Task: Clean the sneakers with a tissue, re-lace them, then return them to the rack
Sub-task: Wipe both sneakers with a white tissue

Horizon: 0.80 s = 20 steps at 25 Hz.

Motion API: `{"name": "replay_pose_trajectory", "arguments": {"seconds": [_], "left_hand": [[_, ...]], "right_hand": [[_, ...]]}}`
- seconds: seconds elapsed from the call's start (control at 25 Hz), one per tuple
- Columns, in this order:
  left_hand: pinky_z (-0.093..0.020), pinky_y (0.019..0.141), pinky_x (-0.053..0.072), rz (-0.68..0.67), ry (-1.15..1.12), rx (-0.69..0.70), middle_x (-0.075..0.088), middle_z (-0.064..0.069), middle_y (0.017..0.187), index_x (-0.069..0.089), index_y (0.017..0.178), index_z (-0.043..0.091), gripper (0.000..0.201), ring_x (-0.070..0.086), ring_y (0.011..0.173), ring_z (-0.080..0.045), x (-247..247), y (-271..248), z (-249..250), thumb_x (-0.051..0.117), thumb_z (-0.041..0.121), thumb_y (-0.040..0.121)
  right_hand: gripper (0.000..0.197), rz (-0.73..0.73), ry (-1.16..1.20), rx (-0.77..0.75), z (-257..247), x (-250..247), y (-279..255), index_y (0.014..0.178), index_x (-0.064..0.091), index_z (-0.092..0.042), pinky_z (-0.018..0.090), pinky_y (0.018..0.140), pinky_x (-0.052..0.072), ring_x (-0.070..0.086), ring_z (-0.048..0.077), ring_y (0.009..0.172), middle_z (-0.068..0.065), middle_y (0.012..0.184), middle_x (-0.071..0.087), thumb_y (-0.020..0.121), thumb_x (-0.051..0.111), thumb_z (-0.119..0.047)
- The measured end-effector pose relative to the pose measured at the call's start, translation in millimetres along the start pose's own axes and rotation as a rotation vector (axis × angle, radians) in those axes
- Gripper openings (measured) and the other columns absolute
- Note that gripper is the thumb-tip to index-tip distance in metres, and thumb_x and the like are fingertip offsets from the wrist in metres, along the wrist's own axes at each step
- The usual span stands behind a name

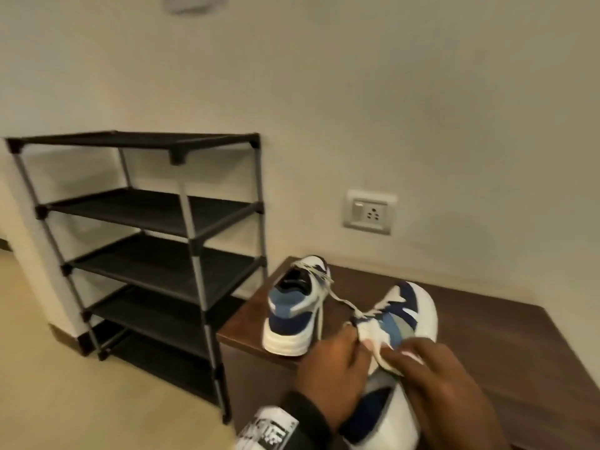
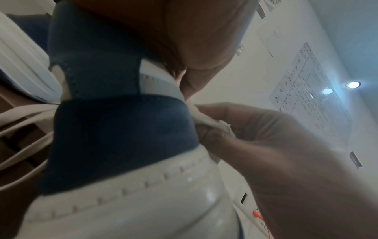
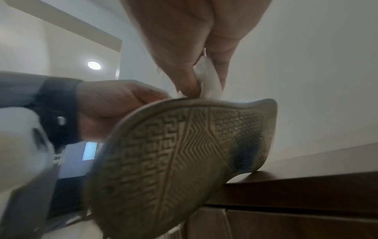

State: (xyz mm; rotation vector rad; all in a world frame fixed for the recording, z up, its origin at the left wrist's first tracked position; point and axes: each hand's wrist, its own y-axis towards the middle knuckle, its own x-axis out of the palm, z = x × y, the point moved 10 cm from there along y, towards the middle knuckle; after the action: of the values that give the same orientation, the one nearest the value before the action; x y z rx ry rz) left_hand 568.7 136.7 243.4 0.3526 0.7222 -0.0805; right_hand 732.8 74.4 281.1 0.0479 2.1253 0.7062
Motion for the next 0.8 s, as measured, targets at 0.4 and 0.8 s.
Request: {"name": "replay_pose_trajectory", "arguments": {"seconds": [0.4,0.8], "left_hand": [[-0.024,0.055,0.031,-0.039,-0.032,-0.023,0.038,0.004,0.058,0.034,0.065,0.025,0.036,0.038,0.056,-0.010,28.3,-10.7,40.1,0.044,0.031,0.099],[-0.030,0.056,0.031,-0.023,-0.051,-0.027,0.038,0.001,0.057,0.034,0.063,0.020,0.037,0.036,0.056,-0.015,26.0,-10.1,34.8,0.046,0.028,0.098]], "right_hand": [[0.029,0.170,-0.140,0.132,45.7,-7.2,0.9,0.111,0.069,-0.017,0.026,0.085,0.047,0.059,0.021,0.099,0.004,0.108,0.064,0.084,0.066,-0.007],[0.023,0.148,-0.144,-0.090,-6.9,17.1,-19.4,0.101,0.070,-0.014,0.030,0.075,0.052,0.059,0.020,0.094,0.005,0.101,0.063,0.079,0.070,-0.006]]}}
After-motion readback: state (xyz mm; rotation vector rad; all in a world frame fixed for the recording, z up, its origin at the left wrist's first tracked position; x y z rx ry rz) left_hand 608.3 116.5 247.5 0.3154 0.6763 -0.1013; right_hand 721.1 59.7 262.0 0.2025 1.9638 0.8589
